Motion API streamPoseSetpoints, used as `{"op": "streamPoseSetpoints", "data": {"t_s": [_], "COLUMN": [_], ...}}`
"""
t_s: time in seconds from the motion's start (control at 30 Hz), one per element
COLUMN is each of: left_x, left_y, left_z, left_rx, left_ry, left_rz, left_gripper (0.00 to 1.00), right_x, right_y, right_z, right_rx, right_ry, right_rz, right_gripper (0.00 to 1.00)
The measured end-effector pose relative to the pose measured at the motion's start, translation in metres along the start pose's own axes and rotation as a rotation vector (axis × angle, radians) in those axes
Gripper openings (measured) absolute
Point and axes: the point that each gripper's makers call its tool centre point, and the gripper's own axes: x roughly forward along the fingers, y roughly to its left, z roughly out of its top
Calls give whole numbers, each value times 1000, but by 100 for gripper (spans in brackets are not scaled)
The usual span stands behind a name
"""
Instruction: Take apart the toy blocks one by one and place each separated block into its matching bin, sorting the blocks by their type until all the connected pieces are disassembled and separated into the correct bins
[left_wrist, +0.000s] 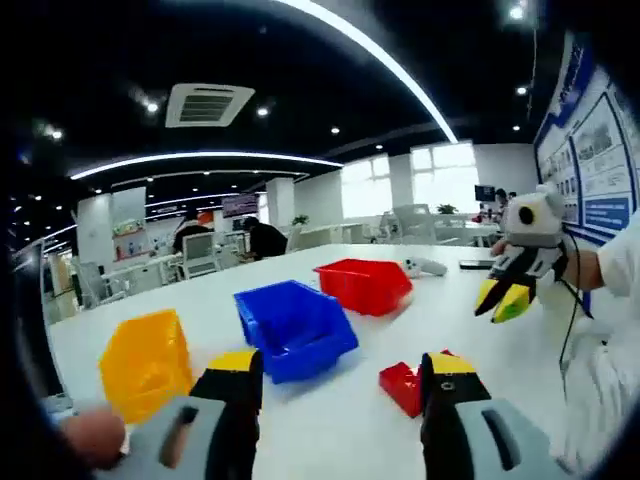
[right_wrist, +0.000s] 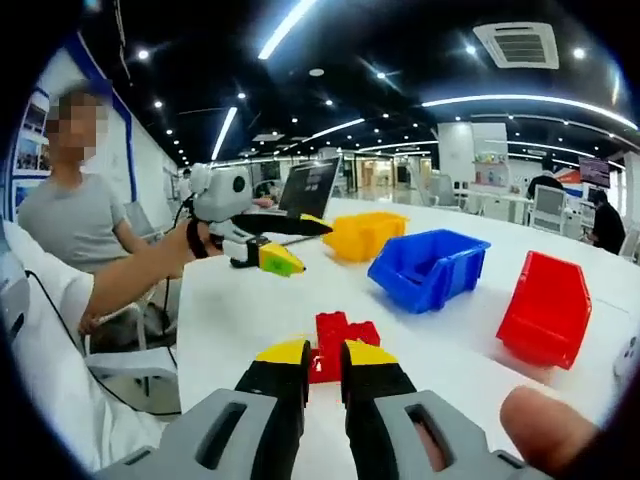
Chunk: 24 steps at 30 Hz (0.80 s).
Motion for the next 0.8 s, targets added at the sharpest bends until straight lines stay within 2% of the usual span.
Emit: {"op": "streamPoseSetpoints", "data": {"t_s": [0.07, 0.13, 0.23, 0.33, 0.5, 0.57, 0.63, 0.77, 0.8], "left_x": [8, 14, 27, 41, 54, 57, 59, 57, 57], "left_y": [-15, -24, -34, -39, -48, -51, -53, -53, -53], "left_z": [-4, -9, -22, -29, -33, -36, -42, -44, -44], "left_rx": [-19, -8, -1, -13, -29, -23, -14, -10, -10], "left_ry": [9, 19, 60, 76, 77, 85, 97, 106, 109], "left_rz": [-83, -131, -184, -221, -290, -306, -316, -293, -279], "left_gripper": [62, 61, 58, 56, 54, 51, 42, 25, 25], "right_x": [-1, -3, -5, -7, -9, -9, -10, -10, -10], "right_y": [2, 3, 3, 2, 1, 1, 0, -1, -1], "right_z": [-1, -2, -2, -3, -6, -8, -9, -11, -13], "right_rx": [0, 1, 4, 10, 29, 35, 41, 47, 49], "right_ry": [1, 2, 4, 4, 3, 4, 4, 6, 8], "right_rz": [6, 8, 5, 4, 7, 8, 8, 8, 8], "right_gripper": [14, 14, 14, 14, 14, 14, 14, 14, 14]}}
